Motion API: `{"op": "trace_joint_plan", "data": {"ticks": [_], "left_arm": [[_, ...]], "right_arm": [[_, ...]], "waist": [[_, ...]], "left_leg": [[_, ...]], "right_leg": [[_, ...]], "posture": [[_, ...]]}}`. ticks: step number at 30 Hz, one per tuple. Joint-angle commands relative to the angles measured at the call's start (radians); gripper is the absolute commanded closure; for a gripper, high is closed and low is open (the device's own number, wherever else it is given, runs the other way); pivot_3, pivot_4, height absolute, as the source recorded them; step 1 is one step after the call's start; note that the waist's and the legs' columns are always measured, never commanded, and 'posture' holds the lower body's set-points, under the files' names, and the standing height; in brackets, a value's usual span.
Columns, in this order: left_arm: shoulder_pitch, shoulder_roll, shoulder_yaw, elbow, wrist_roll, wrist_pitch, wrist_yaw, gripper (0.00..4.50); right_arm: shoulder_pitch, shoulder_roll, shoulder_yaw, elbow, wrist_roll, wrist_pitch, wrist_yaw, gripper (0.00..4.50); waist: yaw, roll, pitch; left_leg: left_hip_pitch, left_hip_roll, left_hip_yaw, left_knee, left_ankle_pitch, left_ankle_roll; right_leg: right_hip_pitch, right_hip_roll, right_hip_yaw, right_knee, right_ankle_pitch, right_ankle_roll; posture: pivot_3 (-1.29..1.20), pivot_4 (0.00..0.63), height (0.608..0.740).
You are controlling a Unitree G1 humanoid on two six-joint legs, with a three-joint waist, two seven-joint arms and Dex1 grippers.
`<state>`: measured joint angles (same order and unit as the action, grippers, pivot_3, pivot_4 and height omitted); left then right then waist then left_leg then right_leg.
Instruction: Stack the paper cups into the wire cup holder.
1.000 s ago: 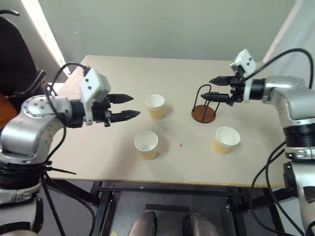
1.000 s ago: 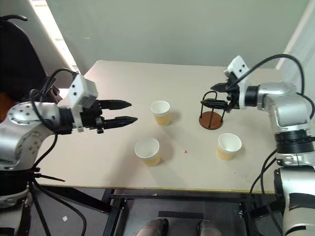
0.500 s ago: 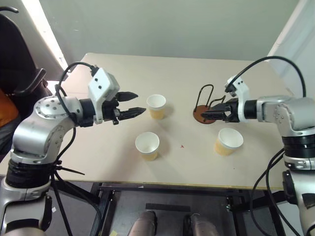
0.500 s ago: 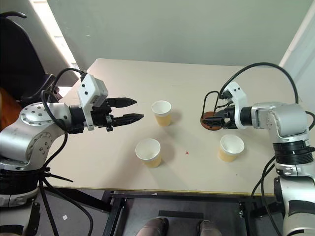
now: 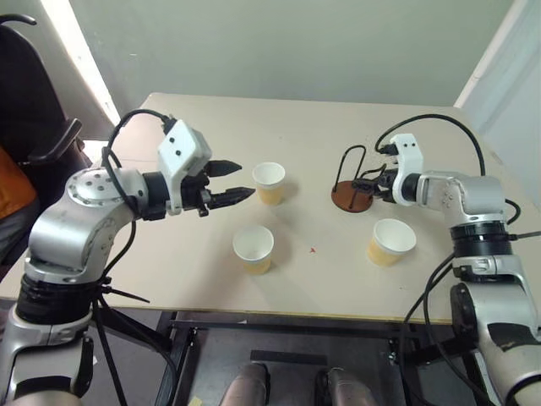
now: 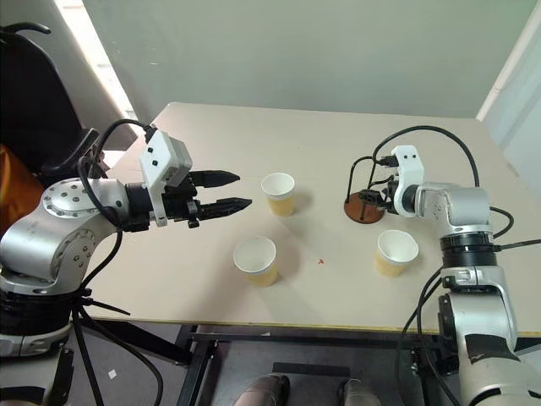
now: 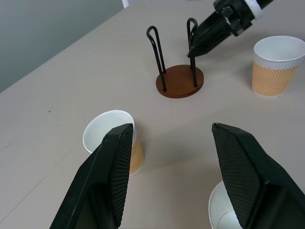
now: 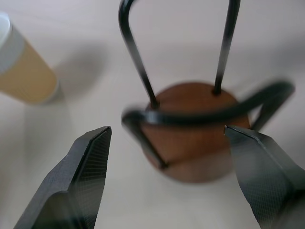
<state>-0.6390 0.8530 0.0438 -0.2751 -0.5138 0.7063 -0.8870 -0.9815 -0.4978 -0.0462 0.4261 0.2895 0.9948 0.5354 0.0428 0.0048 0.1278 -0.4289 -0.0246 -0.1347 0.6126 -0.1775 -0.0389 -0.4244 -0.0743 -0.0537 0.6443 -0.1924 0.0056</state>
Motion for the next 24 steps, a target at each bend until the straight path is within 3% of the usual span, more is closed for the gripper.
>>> {"op": "trace_joint_plan", "data": {"ticks": [1, 6, 9, 14, 24], "left_arm": [[-0.001, 0.015, 0.020, -0.036, 0.002, 0.007, 0.006, 1.67], [0.007, 0.020, 0.028, -0.043, 0.001, 0.010, 0.008, 1.67], [0.006, 0.024, 0.032, -0.046, -0.007, 0.013, -0.001, 1.67], [0.004, 0.055, 0.025, -0.056, -0.043, 0.000, -0.087, 1.67], [-0.016, 0.117, 0.022, -0.034, -0.092, -0.023, -0.272, 1.67]], "right_arm": [[-0.039, 0.008, -0.024, -0.011, 0.002, -0.028, -0.010, 1.53], [-0.038, 0.007, -0.019, -0.011, -0.003, -0.037, -0.006, 3.30], [-0.028, -0.033, 0.032, -0.040, -0.002, -0.013, 0.068, 4.35], [0.019, -0.137, 0.134, -0.170, 0.042, 0.017, 0.284, 4.47], [0.192, -0.219, 0.187, -0.548, 0.206, -0.059, 0.602, 4.47]], "waist": [[0.000, 0.000, 0.000], [0.000, 0.000, 0.000], [0.000, 0.000, 0.000], [0.002, 0.000, 0.000], [-0.002, 0.000, 0.000]], "left_leg": [[0.000, 0.000, 0.000, 0.000, 0.000, 0.000], [-0.002, 0.000, 0.000, 0.000, -0.001, -0.001], [-0.003, 0.000, 0.000, 0.001, -0.001, -0.001], [-0.006, 0.000, 0.000, 0.001, -0.001, -0.001], [-0.006, 0.001, 0.001, 0.001, 0.000, 0.000]], "right_leg": [[0.000, 0.000, 0.000, 0.000, 0.000, 0.000], [0.000, 0.000, 0.000, -0.002, 0.000, 0.000], [-0.001, 0.000, 0.000, -0.002, 0.000, 0.000], [-0.003, 0.000, 0.000, -0.002, 0.000, 0.000], [-0.003, 0.001, -0.001, -0.002, 0.000, 0.000]], "posture": [[0.00, 0.150, 0.740], [0.00, 0.150, 0.740], [0.00, 0.150, 0.740], [0.00, 0.150, 0.740], [0.00, 0.150, 0.740]]}}
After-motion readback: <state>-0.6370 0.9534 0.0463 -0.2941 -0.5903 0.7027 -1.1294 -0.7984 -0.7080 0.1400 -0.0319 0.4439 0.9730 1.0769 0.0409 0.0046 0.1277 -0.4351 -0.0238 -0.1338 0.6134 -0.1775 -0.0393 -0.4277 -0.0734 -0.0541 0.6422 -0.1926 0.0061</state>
